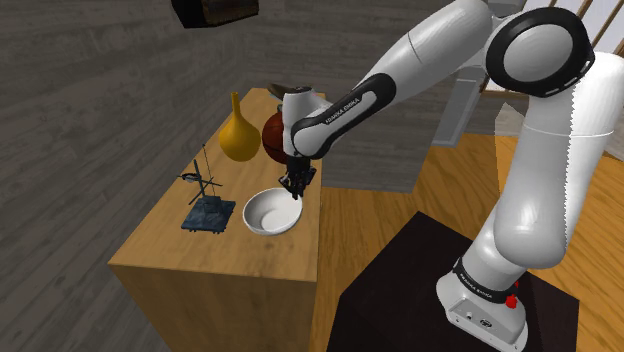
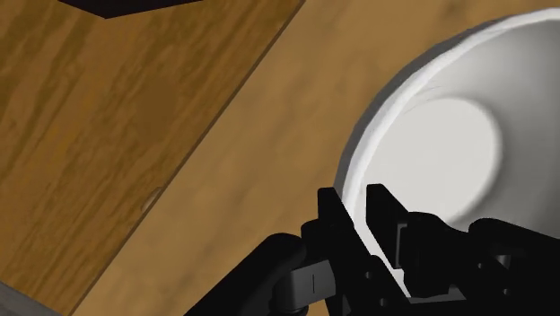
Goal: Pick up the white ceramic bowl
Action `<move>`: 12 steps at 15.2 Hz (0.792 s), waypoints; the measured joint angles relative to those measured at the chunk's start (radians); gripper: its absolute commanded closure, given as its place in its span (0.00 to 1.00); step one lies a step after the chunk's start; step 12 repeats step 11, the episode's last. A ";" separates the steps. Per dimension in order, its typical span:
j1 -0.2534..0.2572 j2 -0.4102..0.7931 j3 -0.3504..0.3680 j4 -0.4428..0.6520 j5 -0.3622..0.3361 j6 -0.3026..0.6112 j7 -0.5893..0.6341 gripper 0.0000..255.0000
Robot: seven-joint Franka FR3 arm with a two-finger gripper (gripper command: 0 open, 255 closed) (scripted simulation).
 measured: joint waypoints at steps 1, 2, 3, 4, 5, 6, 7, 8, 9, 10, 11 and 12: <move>-0.002 -0.010 0.000 0.002 0.003 -0.012 -0.004 1.00; -0.002 -0.014 0.001 0.013 0.004 -0.026 -0.004 1.00; -0.002 -0.021 0.001 0.018 0.006 -0.039 -0.005 1.00; -0.003 -0.030 0.002 0.019 0.008 -0.048 -0.006 1.00; -0.003 -0.039 0.003 0.020 0.010 -0.058 -0.007 1.00; -0.004 -0.050 0.003 0.022 0.013 -0.071 -0.009 1.00; -0.005 -0.060 0.003 0.023 0.016 -0.083 -0.012 1.00; -0.004 -0.070 0.005 0.028 0.018 -0.097 -0.011 1.00; -0.005 -0.075 0.005 0.036 0.019 -0.110 -0.012 1.00; -0.005 -0.083 0.005 0.038 0.021 -0.120 -0.014 1.00; -0.006 -0.088 0.005 0.044 0.023 -0.131 -0.015 1.00; -0.006 -0.088 0.005 0.044 0.023 -0.131 -0.015 1.00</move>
